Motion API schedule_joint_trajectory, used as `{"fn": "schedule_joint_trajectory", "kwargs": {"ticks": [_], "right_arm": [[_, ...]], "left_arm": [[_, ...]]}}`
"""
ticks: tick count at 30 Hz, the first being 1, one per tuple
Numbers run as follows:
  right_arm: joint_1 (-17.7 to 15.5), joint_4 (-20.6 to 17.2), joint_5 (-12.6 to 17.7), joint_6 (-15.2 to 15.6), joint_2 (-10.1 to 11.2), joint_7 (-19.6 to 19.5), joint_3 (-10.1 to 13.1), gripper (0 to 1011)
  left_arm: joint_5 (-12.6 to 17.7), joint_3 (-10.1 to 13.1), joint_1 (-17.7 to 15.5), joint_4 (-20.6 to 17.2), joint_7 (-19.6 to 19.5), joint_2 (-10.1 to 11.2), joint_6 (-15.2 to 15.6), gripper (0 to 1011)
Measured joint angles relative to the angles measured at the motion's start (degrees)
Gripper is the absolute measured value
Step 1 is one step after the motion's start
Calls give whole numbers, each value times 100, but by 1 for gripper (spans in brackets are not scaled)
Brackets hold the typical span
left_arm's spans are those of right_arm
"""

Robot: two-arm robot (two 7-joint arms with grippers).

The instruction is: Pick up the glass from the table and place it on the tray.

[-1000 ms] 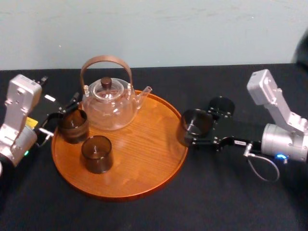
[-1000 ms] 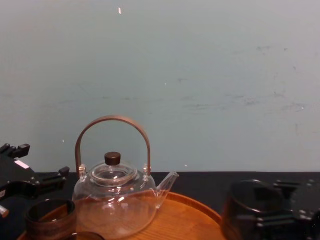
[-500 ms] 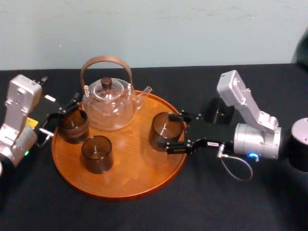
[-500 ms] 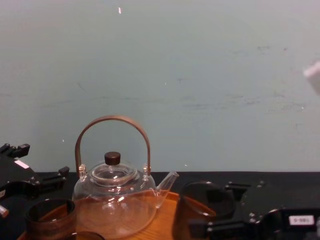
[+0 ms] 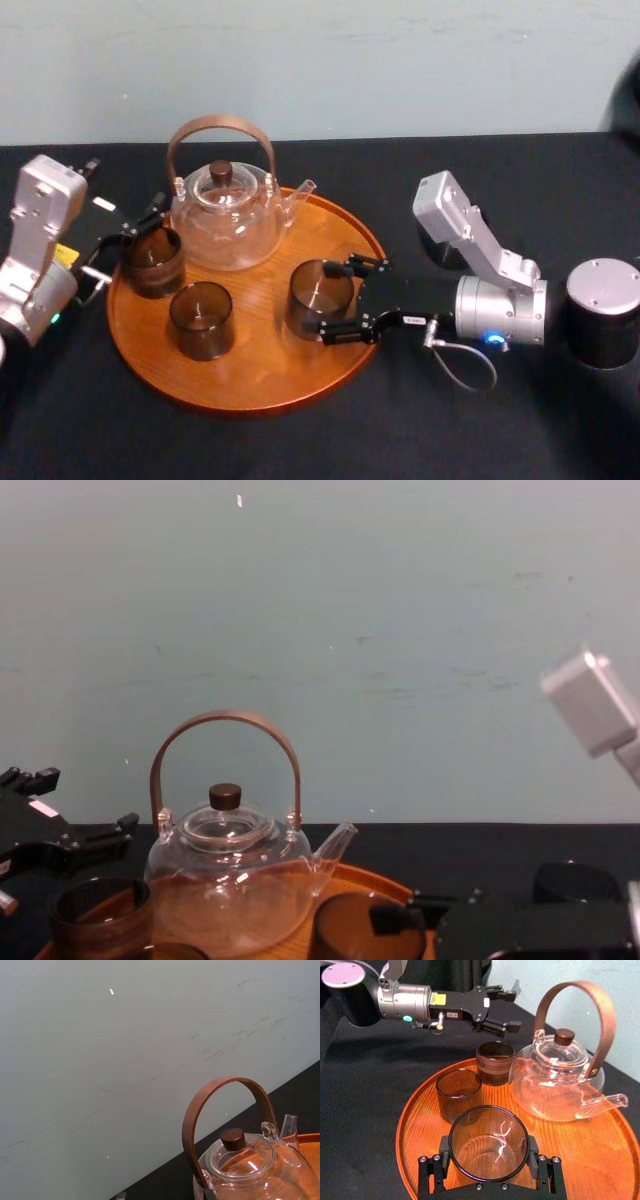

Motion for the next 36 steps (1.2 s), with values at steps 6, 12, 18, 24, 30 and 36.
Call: {"fn": "schedule_joint_trajectory", "kwargs": {"ticks": [6,12,18,24,30,36], "right_arm": [[17,143,-36,-25,-86,7,-90,902],[32,288,-76,-38,-168,5,-153,902],[36,354,-104,-43,-211,-7,-178,902],[32,402,-129,-43,-240,-16,-192,902],[28,444,-169,-39,-263,-43,-205,902],[15,437,-250,-42,-258,-95,-224,902]], "left_arm": [[0,0,0,0,0,0,0,1001],[0,0,0,0,0,0,0,1001],[0,0,0,0,0,0,0,1001],[0,0,0,0,0,0,0,1001],[0,0,0,0,0,0,0,1001],[0,0,0,0,0,0,0,1001]]}}
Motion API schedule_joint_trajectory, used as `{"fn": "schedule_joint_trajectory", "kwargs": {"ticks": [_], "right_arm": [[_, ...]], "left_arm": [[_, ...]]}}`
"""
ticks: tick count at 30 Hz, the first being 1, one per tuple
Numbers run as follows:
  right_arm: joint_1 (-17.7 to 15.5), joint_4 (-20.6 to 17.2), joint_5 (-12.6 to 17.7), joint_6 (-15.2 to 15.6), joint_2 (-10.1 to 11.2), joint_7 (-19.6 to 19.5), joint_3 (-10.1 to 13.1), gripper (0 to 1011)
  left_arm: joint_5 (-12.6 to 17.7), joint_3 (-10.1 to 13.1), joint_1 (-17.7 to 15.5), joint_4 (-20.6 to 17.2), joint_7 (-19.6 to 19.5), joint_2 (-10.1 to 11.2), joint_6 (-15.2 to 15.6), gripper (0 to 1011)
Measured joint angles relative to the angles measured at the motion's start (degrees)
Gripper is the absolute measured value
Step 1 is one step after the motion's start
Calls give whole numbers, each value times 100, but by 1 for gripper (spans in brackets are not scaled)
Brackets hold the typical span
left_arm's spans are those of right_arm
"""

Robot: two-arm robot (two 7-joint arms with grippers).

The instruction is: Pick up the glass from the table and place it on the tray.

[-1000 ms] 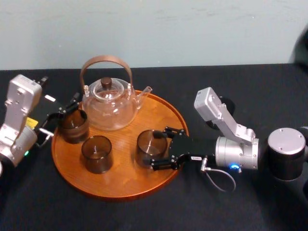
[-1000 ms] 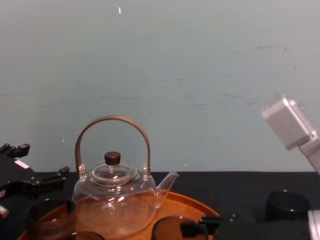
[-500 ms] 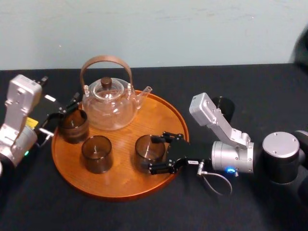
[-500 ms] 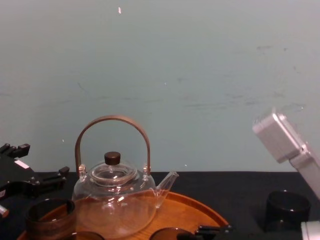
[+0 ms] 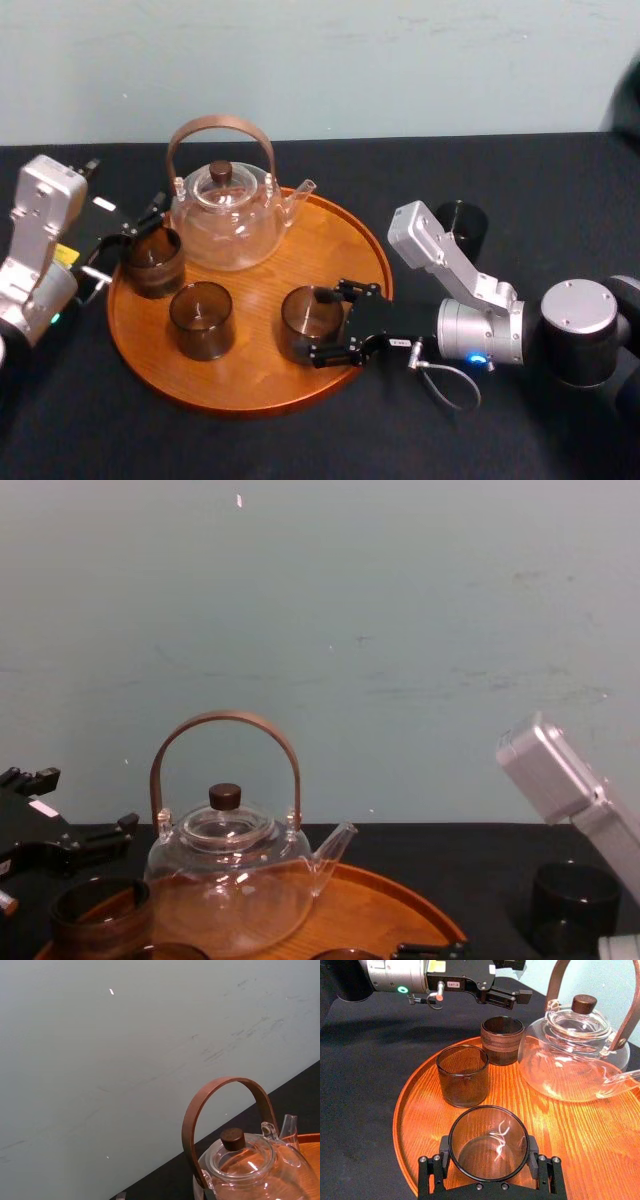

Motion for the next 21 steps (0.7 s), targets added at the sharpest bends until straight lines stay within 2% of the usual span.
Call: {"fn": "schedule_joint_trajectory", "kwargs": {"ticks": [11,15,21], "right_arm": [[1,-5,22,0,0,10,8,902],[2,-6,31,1,0,15,10,993],[2,-6,37,3,0,18,14,1002]], "left_arm": [[0,0,0,0,0,0,0,1001],[0,0,0,0,0,0,0,1001],[0,0,0,0,0,0,0,1001]]}}
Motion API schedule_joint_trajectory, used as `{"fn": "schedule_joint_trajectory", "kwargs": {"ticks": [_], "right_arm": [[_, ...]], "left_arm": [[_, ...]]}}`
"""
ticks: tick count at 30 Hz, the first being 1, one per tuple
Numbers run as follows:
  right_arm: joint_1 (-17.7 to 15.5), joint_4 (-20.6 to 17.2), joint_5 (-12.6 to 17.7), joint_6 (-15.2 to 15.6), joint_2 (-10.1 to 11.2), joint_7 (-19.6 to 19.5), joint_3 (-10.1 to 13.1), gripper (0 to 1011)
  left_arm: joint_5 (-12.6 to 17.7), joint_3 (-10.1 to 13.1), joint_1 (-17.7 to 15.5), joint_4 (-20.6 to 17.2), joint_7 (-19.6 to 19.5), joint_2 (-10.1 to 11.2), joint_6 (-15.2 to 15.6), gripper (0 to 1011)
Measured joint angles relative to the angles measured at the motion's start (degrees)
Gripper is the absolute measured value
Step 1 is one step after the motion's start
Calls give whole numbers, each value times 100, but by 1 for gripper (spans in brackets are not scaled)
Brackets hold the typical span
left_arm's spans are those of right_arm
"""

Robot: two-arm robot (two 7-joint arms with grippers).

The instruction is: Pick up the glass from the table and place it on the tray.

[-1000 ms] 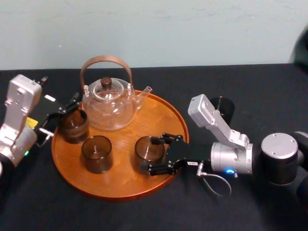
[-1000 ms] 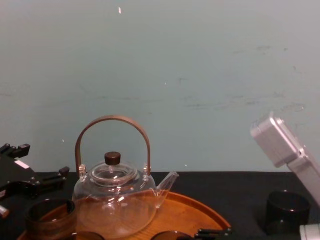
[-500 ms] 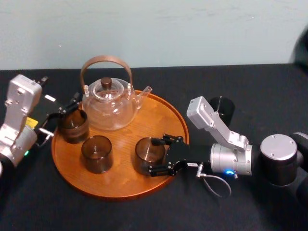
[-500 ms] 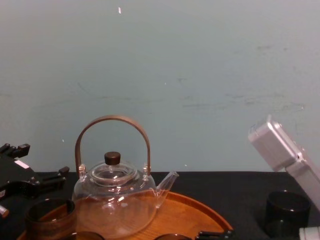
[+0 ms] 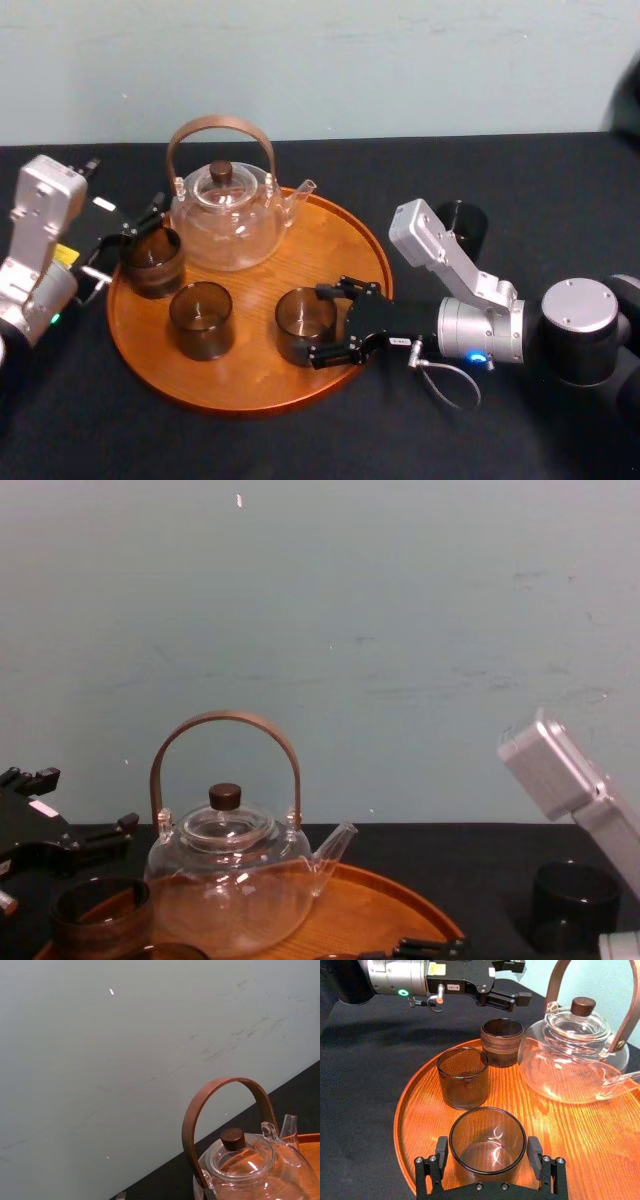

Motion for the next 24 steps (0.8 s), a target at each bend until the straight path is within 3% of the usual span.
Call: {"fn": "schedule_joint_trajectory", "kwargs": {"ticks": [24], "right_arm": [[-28,-53,107,-8,68,104,64,1002]], "left_arm": [[0,1,0,0,0,0,0,1001]]}}
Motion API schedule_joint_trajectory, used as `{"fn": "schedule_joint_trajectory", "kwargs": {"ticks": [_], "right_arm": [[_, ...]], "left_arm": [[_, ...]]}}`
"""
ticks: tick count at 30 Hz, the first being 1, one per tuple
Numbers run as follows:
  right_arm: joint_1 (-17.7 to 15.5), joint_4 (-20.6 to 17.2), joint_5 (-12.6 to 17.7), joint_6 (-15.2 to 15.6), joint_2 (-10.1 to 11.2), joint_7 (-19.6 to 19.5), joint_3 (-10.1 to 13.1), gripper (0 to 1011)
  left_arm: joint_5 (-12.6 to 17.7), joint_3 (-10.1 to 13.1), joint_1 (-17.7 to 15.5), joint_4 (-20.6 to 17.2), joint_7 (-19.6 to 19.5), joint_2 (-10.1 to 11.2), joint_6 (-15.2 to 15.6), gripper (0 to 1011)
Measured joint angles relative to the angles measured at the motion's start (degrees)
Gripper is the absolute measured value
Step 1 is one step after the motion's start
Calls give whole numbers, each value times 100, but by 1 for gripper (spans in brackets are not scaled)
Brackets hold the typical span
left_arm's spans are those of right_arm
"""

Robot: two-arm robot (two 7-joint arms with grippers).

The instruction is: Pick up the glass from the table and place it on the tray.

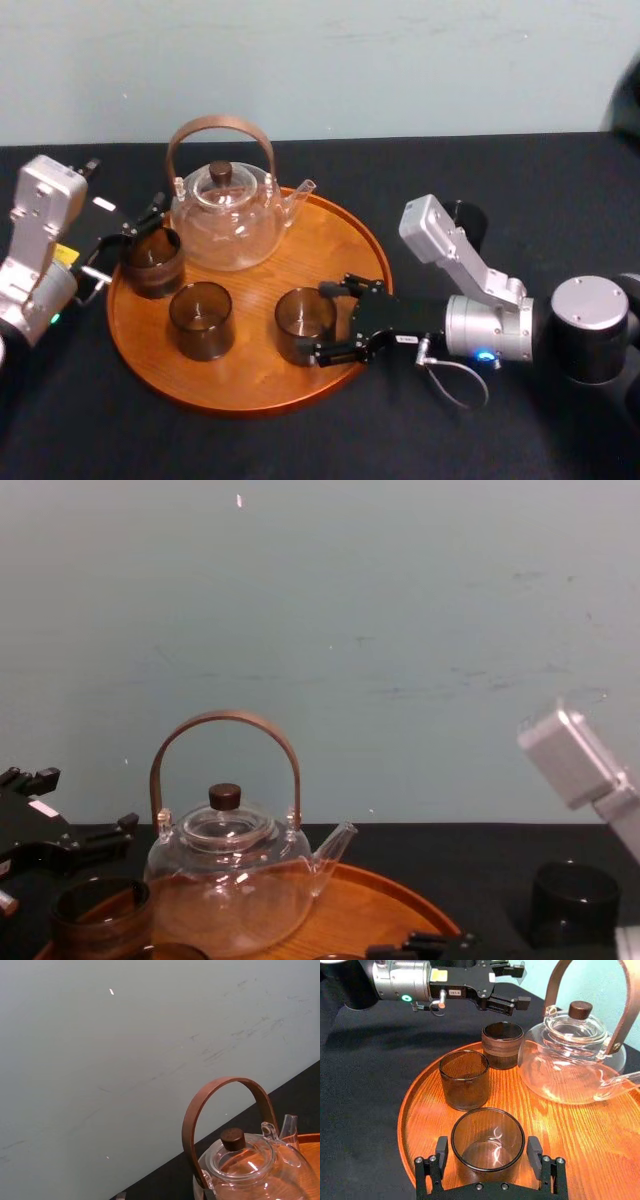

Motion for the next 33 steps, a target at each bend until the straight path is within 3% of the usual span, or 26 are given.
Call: {"fn": "schedule_joint_trajectory", "kwargs": {"ticks": [17,25,33], "right_arm": [[-333,-481,292,-2,484,52,237,1002],[-675,-937,567,-112,920,16,539,1002],[-921,-1146,722,-147,1200,-163,823,1002]], "left_arm": [[0,0,0,0,0,0,0,1001],[0,0,0,0,0,0,0,1001],[0,0,0,0,0,0,0,1001]]}}
